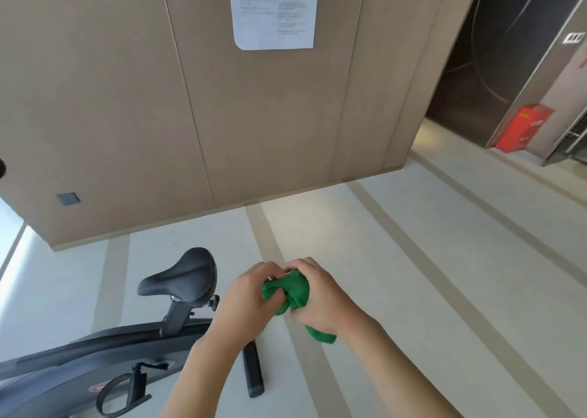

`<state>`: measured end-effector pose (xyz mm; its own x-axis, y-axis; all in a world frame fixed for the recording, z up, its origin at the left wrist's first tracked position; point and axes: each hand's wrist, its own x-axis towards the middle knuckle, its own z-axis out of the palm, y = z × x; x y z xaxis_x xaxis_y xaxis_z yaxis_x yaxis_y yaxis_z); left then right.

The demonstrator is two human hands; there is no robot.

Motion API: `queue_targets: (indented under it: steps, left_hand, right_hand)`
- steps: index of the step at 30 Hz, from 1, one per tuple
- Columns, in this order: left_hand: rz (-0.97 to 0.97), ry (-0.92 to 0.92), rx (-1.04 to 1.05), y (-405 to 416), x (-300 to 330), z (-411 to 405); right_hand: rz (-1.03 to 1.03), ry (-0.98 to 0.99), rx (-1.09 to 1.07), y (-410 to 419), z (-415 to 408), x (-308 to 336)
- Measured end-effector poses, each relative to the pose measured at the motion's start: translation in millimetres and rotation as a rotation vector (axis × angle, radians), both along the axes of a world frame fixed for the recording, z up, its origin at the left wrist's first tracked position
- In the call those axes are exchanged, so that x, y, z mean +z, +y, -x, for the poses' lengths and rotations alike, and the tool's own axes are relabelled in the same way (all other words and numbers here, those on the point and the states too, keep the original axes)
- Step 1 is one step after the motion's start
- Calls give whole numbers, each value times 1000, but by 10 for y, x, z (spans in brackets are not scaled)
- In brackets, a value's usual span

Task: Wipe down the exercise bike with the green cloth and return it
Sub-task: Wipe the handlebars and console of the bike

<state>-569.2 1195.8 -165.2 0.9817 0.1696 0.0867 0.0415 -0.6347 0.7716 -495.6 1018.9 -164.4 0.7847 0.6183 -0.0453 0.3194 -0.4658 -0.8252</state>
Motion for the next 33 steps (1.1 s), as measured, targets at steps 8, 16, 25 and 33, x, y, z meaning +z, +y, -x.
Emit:
queue_targets:
  steps: [8, 16, 25, 33]
  left_hand:
    - [-41, -144, 88, -771, 180, -855]
    - [-131, -200, -45, -1456, 299, -1553]
    - [-100, -107, -310, -2133, 418, -2316]
    - [14, -25, -401, -2117, 326, -2995]
  right_hand:
    - [-174, 51, -46, -1084, -840, 154]
    - [-289, 56, -186, -2012, -1380, 99]
    - [-354, 1, -477, -2712, -1769, 17]
    - [-386, -24, -569, -2668, -2306, 33]
